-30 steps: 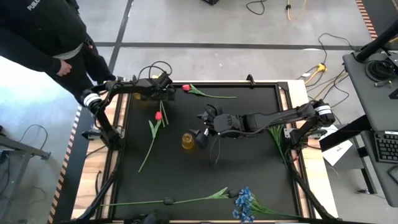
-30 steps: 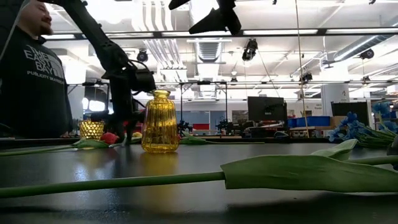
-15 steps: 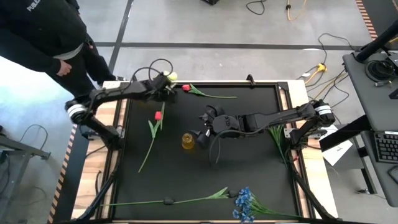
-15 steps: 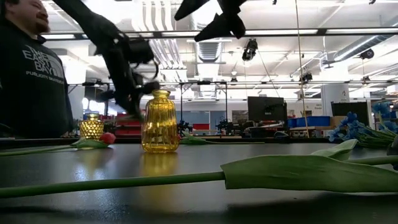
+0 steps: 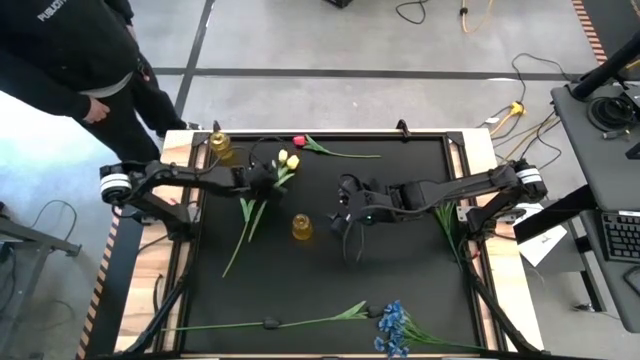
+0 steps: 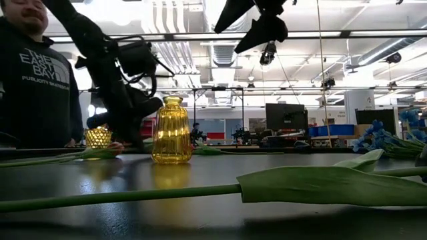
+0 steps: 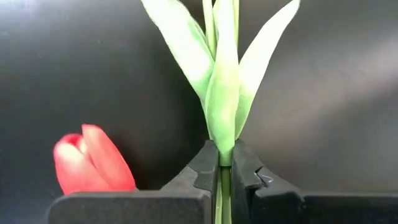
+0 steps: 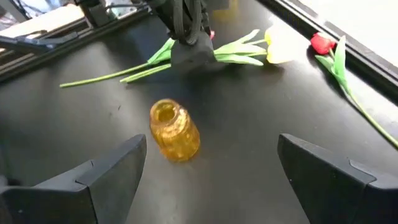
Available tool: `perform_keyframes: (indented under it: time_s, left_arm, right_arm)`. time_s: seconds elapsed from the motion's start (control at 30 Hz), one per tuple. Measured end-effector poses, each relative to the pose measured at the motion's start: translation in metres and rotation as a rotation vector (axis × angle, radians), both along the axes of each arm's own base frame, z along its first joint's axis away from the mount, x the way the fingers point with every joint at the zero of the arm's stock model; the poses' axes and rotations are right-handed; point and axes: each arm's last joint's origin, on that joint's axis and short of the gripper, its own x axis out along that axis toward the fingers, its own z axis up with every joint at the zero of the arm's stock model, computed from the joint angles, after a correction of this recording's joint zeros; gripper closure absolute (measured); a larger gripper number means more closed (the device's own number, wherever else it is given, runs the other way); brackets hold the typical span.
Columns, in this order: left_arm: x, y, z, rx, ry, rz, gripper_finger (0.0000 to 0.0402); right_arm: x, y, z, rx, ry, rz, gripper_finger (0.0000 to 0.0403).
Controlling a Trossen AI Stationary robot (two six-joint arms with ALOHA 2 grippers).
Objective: Sort flowers into vase by color
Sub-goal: Move the left yellow tulip, then put the left yellow tulip into the yellow vase
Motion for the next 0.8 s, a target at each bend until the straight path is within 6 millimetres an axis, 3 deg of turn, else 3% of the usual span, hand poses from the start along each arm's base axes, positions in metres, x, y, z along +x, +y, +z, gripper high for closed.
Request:
perform_keyframes:
  time_s: [0.13, 0.43, 0.6, 0.8]
  left_arm:
    - [0.000, -0.006, 0.000, -0.006, -0.006, -0.017, 0.0385]
    - [0.007, -0.004, 0.014, -0.035, -0.001, 0.006, 0.0305]
    - [0.010, -0.002, 0.015, -0.058, 0.004, 0.052, 0.0296]
    - [-0.001, 0.000, 0.007, -0.051, 0.143, 0.219, 0.0296]
  right_arm:
    - [-0.002, 0.001, 0.001, 0.018, -0.005, -0.010, 0.0049]
    - [-0.001, 0.001, 0.001, 0.042, -0.015, -0.023, 0.0049]
    - [-0.001, 0.002, 0.001, 0.058, -0.022, -0.035, 0.0048]
    - [-0.001, 0.004, 0.001, 0.077, -0.029, -0.043, 0.0048]
